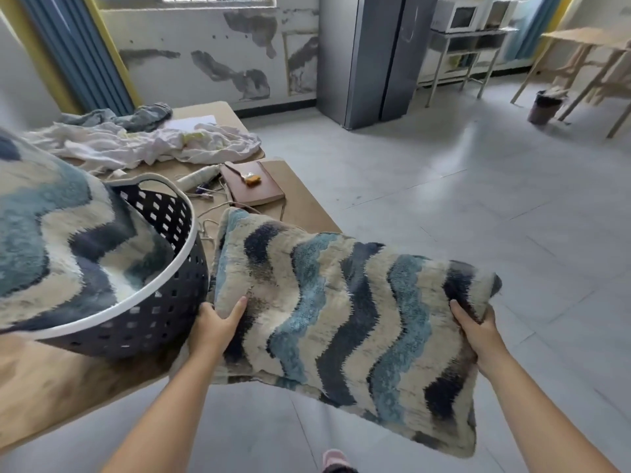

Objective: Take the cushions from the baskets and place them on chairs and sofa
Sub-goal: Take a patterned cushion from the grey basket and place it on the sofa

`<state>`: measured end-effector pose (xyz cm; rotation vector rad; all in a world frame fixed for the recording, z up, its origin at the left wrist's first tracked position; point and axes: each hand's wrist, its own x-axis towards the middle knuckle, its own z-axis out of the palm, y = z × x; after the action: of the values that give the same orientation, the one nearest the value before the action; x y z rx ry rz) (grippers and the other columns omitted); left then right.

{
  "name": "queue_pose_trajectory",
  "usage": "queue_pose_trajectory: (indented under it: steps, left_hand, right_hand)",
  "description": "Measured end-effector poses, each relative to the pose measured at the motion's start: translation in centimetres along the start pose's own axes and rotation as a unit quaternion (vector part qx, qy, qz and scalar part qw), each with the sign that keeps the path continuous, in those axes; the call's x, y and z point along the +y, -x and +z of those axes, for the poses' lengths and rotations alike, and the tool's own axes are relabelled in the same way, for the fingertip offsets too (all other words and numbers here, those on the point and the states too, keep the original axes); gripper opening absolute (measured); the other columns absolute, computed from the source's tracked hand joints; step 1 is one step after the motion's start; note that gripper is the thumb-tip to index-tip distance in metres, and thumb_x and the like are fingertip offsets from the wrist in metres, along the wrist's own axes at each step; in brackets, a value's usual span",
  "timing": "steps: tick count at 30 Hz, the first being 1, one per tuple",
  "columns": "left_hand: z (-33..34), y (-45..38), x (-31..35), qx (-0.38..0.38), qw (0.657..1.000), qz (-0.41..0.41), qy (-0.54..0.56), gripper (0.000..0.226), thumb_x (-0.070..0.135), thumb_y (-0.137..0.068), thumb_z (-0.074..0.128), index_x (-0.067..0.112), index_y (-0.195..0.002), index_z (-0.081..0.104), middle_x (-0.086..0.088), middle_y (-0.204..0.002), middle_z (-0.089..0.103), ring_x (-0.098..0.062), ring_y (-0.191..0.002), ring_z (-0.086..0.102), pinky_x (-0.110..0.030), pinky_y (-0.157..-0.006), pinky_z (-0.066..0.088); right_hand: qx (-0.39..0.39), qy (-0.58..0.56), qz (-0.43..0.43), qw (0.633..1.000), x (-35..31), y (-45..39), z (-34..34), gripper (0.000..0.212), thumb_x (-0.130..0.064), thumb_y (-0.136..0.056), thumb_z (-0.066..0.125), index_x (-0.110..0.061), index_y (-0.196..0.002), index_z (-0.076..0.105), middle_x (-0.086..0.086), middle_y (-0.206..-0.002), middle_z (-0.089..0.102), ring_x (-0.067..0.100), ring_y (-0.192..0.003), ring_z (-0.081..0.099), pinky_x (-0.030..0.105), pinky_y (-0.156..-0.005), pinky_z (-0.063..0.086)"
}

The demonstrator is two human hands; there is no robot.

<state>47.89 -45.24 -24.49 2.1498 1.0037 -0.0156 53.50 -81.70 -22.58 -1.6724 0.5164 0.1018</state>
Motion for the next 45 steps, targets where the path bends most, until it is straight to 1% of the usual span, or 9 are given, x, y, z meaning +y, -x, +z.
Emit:
queue_pose_trajectory:
  steps: [3, 6, 10, 13, 19, 23, 28, 36, 45]
  left_hand:
    - [0.5, -0.1, -0.1, -0.023, 1.0, -0.017, 0.011, 0.086, 0.058, -0.079, 0.047, 0.004, -0.139, 0.018, -0.021, -0.139, 0.04, -0.038, -0.123, 0.042, -0.043, -0.095, 0.037]
    - [1.0, -0.4, -0.5, -0.053, 0.998, -0.034, 0.029, 0.088, 0.065, -0.072, 0.052, 0.009, -0.137, 0.028, -0.016, -0.14, 0.041, -0.035, -0.126, 0.04, -0.043, -0.102, 0.034]
    - [1.9, 1.4, -1.1, 0.002, 0.999, -0.019, -0.04, 0.084, 0.077, -0.049, 0.06, 0.009, -0.097, 0.061, -0.018, -0.107, 0.059, -0.032, -0.098, 0.054, -0.038, -0.078, 0.044]
    - [3.9, 3.7, -1.4, -0.046, 0.994, -0.049, 0.091, 0.062, 0.044, -0.059, 0.078, 0.004, -0.1, 0.052, -0.014, -0.097, 0.061, -0.031, -0.088, 0.058, -0.034, -0.066, 0.043]
    - [6.4, 6.9, 0.1, -0.027, 0.981, -0.09, 0.168, 0.058, 0.047, -0.053, 0.071, 0.022, -0.102, 0.053, -0.005, -0.097, 0.061, -0.029, -0.093, 0.058, -0.037, -0.08, 0.046]
    - [8.1, 13.6, -3.0, 0.021, 0.966, -0.15, 0.21, 0.044, 0.039, -0.063, 0.075, 0.021, -0.097, 0.053, -0.007, -0.092, 0.061, -0.026, -0.085, 0.056, -0.031, -0.074, 0.041]
    - [10.4, 25.2, -8.7, 0.096, 0.92, -0.305, 0.227, 0.056, 0.05, -0.05, 0.062, 0.015, -0.093, 0.055, -0.01, -0.089, 0.062, -0.025, -0.083, 0.056, -0.03, -0.072, 0.039]
    - [14.1, 42.9, -16.3, 0.284, 0.757, -0.508, 0.297, 0.048, 0.054, -0.066, 0.069, 0.011, -0.084, 0.061, -0.004, -0.076, 0.067, -0.021, -0.067, 0.061, -0.024, -0.054, 0.041]
    - [22.0, 69.1, -19.6, 0.447, 0.458, -0.652, 0.407, 0.051, 0.055, -0.067, 0.066, 0.006, -0.075, 0.056, -0.011, -0.071, 0.062, -0.023, -0.067, 0.057, -0.027, -0.06, 0.042]
  right_hand:
    - [-0.086, -0.006, 0.035, 0.996, 1.7, -0.8, -1.3, 0.123, -0.054, -0.013, 0.085, -0.026, -0.12, 0.033, 0.002, -0.104, 0.057, 0.018, -0.085, 0.056, 0.037, -0.081, 0.044]
    - [-0.129, 0.008, 0.052, 0.99, 2.7, -1.7, -1.6, 0.113, -0.034, -0.031, 0.083, -0.021, -0.13, 0.031, 0.008, -0.119, 0.053, 0.021, -0.087, 0.055, 0.034, -0.073, 0.044]
    - [0.0, 0.015, 0.052, 0.999, 4.6, -4.2, -1.6, 0.107, -0.03, -0.046, 0.088, -0.018, -0.133, 0.028, 0.01, -0.124, 0.05, 0.034, -0.116, 0.049, 0.047, -0.096, 0.042]
    - [0.079, 0.049, 0.146, 0.985, 5.4, -6.8, -2.0, 0.079, -0.027, -0.061, 0.08, 0.003, -0.124, 0.042, 0.021, -0.123, 0.055, 0.038, -0.106, 0.054, 0.051, -0.095, 0.044]
    - [-0.097, 0.103, 0.124, 0.982, 5.2, -9.6, -3.8, 0.072, -0.031, -0.047, 0.086, -0.005, -0.108, 0.058, 0.018, -0.101, 0.064, 0.036, -0.094, 0.061, 0.051, -0.091, 0.048]
    - [-0.192, 0.21, 0.066, 0.956, 6.3, -9.2, -6.2, 0.057, -0.002, -0.062, 0.079, -0.004, -0.112, 0.05, 0.02, -0.107, 0.061, 0.034, -0.094, 0.059, 0.039, -0.081, 0.044]
    - [-0.27, 0.355, 0.001, 0.895, 7.7, -5.9, -5.8, 0.055, -0.018, -0.057, 0.084, -0.012, -0.104, 0.055, 0.012, -0.097, 0.065, 0.026, -0.092, 0.06, 0.036, -0.081, 0.045]
    - [-0.494, 0.472, -0.184, 0.707, 9.6, 7.7, 4.9, 0.034, -0.026, -0.064, 0.079, -0.012, -0.09, 0.061, 0.011, -0.079, 0.066, 0.027, -0.075, 0.059, 0.032, -0.06, 0.04]
    - [-0.675, 0.529, -0.281, 0.432, 20.4, 31.9, 1.1, 0.04, -0.029, -0.062, 0.08, -0.007, -0.091, 0.062, 0.015, -0.079, 0.066, 0.03, -0.074, 0.061, 0.032, -0.061, 0.041]
